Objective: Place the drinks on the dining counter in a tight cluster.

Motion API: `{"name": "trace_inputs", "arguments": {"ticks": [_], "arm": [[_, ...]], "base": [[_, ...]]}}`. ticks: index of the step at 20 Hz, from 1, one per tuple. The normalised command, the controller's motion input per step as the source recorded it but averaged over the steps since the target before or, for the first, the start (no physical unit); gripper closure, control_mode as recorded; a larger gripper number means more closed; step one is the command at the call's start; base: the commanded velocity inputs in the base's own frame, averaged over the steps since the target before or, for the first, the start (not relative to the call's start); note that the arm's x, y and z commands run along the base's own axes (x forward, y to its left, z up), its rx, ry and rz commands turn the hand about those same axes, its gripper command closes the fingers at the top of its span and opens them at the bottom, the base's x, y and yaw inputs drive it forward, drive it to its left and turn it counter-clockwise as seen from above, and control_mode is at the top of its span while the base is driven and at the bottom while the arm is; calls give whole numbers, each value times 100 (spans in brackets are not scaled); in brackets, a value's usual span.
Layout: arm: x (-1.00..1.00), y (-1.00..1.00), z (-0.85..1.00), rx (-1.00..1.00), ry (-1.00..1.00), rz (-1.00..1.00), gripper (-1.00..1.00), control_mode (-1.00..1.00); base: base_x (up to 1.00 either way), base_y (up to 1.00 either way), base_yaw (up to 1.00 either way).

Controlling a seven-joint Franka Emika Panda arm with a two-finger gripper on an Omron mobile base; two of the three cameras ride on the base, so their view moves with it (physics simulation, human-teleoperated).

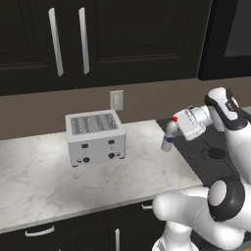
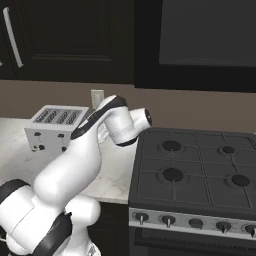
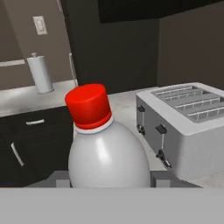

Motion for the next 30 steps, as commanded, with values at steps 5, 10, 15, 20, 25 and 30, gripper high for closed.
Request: {"name": "trace_inputs", "arguments": {"ticks": [5, 10, 15, 20, 25, 30], "arm": [[-48, 0, 51, 3, -5, 0, 100, -100], [-23, 0, 53, 0, 0, 0, 100, -100], [-18, 0, 21, 0, 0, 0, 100, -100], [-25, -2, 1, 0, 0, 0, 100, -100], [0, 0, 0, 0, 0, 0, 100, -100], [-4, 0, 0, 0, 0, 0, 100, -100]], "base": [[0, 0, 0], [0, 0, 0], [0, 0, 0], [0, 0, 0], [0, 0, 0], [0, 0, 0]]}}
